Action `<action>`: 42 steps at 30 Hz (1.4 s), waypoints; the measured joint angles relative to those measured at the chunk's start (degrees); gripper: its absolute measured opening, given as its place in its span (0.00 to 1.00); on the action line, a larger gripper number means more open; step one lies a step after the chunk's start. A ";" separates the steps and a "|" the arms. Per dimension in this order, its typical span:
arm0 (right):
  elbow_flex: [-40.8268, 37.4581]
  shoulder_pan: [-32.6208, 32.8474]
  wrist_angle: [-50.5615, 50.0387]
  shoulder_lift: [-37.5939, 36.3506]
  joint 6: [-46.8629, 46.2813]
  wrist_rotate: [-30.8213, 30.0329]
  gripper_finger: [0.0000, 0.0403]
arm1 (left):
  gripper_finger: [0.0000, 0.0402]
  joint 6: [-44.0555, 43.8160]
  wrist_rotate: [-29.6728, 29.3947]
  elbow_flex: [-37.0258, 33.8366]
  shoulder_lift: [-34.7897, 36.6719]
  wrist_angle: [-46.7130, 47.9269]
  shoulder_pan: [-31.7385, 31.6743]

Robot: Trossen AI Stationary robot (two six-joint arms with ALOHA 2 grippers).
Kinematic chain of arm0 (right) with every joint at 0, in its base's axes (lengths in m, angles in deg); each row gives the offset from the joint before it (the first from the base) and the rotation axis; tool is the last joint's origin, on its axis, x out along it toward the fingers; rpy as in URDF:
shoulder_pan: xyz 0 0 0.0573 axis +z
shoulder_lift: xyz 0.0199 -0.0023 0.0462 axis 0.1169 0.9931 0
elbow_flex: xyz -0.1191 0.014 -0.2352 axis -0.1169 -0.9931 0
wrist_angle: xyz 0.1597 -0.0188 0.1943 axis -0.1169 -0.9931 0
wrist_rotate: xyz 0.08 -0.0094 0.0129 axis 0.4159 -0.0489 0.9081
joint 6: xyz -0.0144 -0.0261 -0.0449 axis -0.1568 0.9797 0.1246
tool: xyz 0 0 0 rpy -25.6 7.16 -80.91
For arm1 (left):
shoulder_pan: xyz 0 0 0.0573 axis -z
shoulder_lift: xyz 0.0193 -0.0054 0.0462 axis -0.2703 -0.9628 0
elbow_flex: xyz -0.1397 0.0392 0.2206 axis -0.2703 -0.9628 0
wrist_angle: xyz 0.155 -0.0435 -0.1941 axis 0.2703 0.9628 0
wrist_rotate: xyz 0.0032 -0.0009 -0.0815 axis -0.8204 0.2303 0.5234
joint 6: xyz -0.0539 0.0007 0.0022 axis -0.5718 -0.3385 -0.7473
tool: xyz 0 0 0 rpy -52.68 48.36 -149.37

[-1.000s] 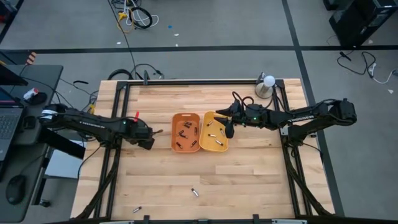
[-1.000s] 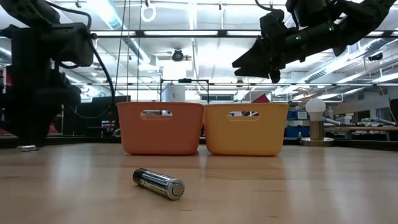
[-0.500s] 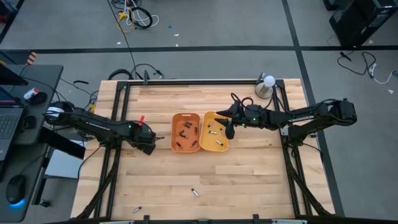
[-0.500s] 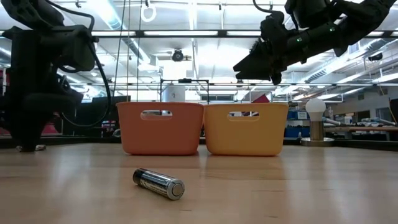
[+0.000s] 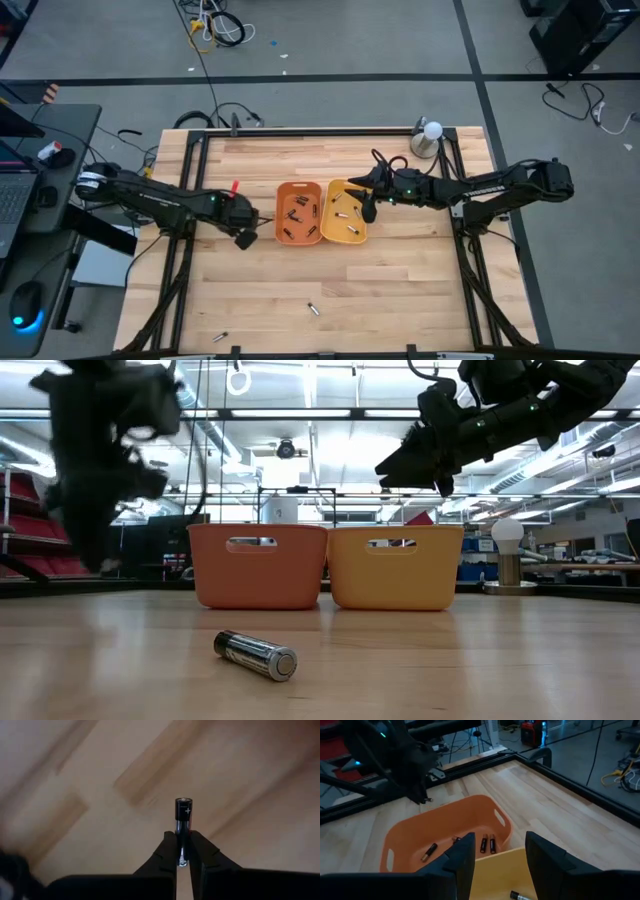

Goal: Sort batteries
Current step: Put the silver battery into the yellow bin

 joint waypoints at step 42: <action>-0.02 4.96 -19.27 -5.81 -1.07 -17.58 0.31 | 0.02 63.46 22.69 24.51 -28.31 -55.64 -13.73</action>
